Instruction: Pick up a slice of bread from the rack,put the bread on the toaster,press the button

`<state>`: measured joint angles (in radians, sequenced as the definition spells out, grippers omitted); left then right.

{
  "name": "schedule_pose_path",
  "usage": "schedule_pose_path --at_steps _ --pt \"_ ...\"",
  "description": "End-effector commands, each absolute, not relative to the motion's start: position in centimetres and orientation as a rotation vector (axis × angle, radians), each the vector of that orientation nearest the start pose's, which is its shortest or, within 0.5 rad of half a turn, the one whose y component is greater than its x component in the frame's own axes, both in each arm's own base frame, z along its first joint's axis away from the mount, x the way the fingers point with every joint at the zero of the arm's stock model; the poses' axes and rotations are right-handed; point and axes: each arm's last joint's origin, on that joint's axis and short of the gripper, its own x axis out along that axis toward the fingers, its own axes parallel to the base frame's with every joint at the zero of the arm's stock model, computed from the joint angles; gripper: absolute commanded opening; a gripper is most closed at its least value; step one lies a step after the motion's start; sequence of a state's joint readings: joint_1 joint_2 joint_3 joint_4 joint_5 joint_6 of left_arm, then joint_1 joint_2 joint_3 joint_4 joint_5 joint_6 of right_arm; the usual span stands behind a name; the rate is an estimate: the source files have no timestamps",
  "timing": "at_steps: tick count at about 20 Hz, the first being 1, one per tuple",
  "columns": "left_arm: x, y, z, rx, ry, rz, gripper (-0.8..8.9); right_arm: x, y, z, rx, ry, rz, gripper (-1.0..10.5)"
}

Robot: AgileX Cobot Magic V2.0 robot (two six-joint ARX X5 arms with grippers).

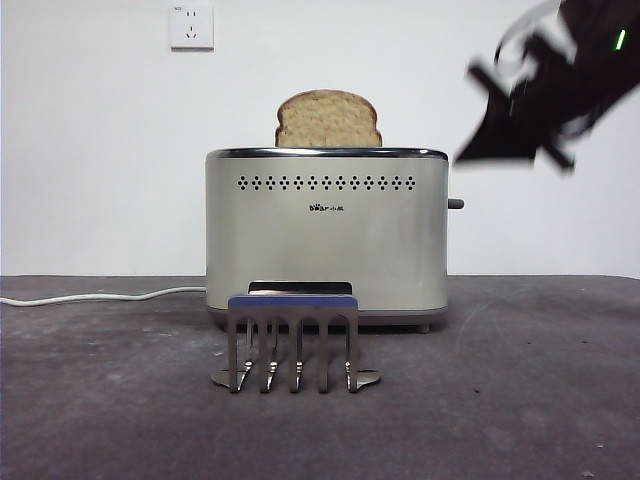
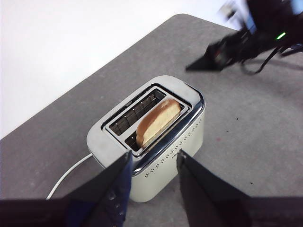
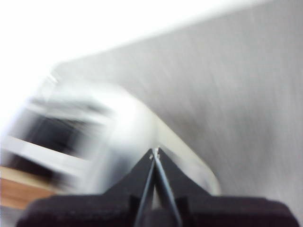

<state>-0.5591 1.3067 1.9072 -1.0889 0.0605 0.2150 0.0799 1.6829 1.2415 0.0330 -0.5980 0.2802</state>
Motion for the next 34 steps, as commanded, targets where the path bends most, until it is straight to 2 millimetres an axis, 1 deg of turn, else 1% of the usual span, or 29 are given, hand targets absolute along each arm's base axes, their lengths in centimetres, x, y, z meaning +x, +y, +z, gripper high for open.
schedule_pose_path --at_steps 1,3,4,6,10,13,16,19,21,26,27,30,31,34 --pt "17.3 -11.1 50.2 0.314 0.405 -0.658 1.57 35.2 4.4 31.6 0.358 0.443 0.614 -0.1" --pt "17.2 -11.1 50.1 0.315 0.411 -0.661 1.57 31.9 4.2 34.5 0.336 0.433 0.623 -0.1" --pt "17.2 -11.1 50.1 0.314 0.418 -0.672 1.57 30.0 4.1 35.7 0.317 0.443 0.627 -0.1" --pt "17.0 -11.1 49.9 0.307 0.438 -0.715 1.57 26.2 4.0 37.3 0.265 0.484 0.647 -0.1" --pt "16.8 -11.1 49.6 0.301 0.471 -0.761 1.57 21.3 3.7 38.4 0.197 0.561 0.664 -0.1" --pt "16.7 -11.1 49.4 0.306 0.505 -0.765 1.57 18.3 3.4 38.5 0.16 0.623 0.675 -0.1" --pt "16.4 -10.9 49.0 0.315 0.556 -0.767 1.56 15.8 3.1 38.3 0.118 0.689 0.691 -0.1" --pt "16.1 -10.7 48.5 0.328 0.62 -0.769 1.56 14.0 3.0 38.1 0.096 0.75 0.705 -0.1" --pt "16.0 -10.6 48.3 0.334 0.649 -0.77 1.56 13.3 2.9 38.0 0.091 0.771 0.708 -0.1" --pt "15.8 -10.5 48.0 0.341 0.68 -0.772 1.52 12.8 2.9 38.1 0.091 0.768 0.708 -0.1" --pt "15.8 -10.5 48.0 0.343 0.687 -0.771 1.38 12.8 2.9 38.1 0.091 0.767 0.708 -0.1" --pt "15.7 -10.4 47.9 0.348 0.698 -0.773 -0.22 12.8 2.9 38.1 0.089 0.766 0.706 -0.1" --pt "15.7 -10.4 47.9 0.348 0.697 -0.773 -0.09 12.9 2.9 38.1 0.089 0.765 0.705 -0.1" --pt "15.7 -10.4 47.9 0.347 0.693 -0.77 -0.09 12.8 2.9 38.1 0.089 0.764 0.705 0.0"
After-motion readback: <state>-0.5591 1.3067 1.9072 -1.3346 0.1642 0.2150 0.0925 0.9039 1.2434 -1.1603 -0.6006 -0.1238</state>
